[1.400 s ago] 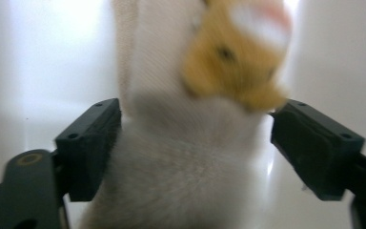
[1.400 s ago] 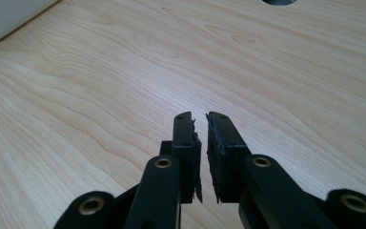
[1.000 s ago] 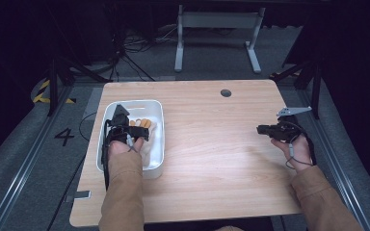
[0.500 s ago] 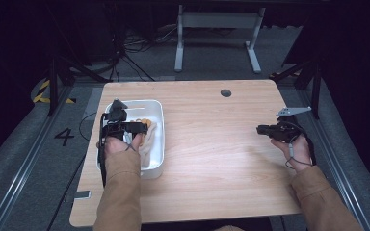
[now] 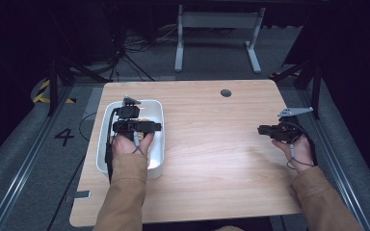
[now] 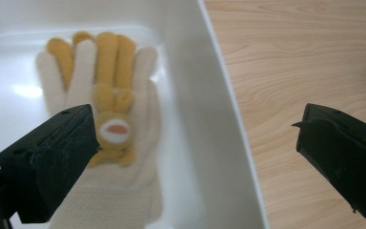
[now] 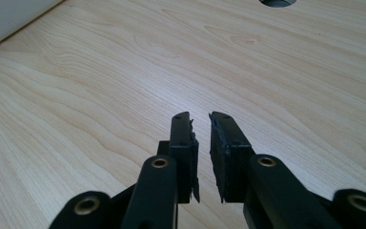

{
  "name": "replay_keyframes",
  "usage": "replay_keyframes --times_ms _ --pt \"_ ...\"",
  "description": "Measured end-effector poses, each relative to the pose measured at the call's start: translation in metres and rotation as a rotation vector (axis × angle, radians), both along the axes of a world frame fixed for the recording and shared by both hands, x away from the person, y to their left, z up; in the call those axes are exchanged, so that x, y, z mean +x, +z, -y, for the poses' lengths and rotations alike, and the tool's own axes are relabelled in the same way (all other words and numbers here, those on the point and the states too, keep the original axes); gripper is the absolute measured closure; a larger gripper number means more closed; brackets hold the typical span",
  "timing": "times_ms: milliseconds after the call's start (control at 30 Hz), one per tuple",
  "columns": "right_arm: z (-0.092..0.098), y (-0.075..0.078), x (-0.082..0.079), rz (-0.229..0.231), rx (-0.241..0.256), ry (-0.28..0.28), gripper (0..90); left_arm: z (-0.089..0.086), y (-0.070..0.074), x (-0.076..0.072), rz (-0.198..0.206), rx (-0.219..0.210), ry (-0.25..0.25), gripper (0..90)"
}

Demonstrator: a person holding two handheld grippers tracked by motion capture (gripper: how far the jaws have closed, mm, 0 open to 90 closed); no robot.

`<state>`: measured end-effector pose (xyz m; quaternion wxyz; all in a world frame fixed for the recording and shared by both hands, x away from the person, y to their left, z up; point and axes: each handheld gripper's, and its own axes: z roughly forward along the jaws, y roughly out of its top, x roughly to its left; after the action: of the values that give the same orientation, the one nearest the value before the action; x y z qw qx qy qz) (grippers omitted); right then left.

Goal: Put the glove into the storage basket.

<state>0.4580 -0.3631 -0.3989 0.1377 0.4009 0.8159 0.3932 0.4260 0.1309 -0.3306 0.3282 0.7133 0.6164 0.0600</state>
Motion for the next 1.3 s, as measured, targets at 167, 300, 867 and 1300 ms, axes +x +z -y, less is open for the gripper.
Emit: replay_keyframes --times_ms 167,300,867,1300 --pt "0.001 -0.001 -0.001 0.005 0.000 0.004 79.0 0.023 0.007 -0.010 0.069 -0.012 -0.111 0.5" --pt "0.003 0.000 -0.005 0.009 -0.009 0.004 78.9 0.049 0.008 -0.018 0.105 -0.029 -0.216 1.4" --pt "-0.004 -0.007 -0.011 0.032 -0.036 0.071 78.1 0.112 -0.035 -0.041 0.189 -0.013 -0.542 1.9" --pt "-0.005 -0.013 -0.011 0.026 -0.052 0.077 77.6 0.128 -0.091 -0.058 0.156 -0.029 -0.750 0.5"
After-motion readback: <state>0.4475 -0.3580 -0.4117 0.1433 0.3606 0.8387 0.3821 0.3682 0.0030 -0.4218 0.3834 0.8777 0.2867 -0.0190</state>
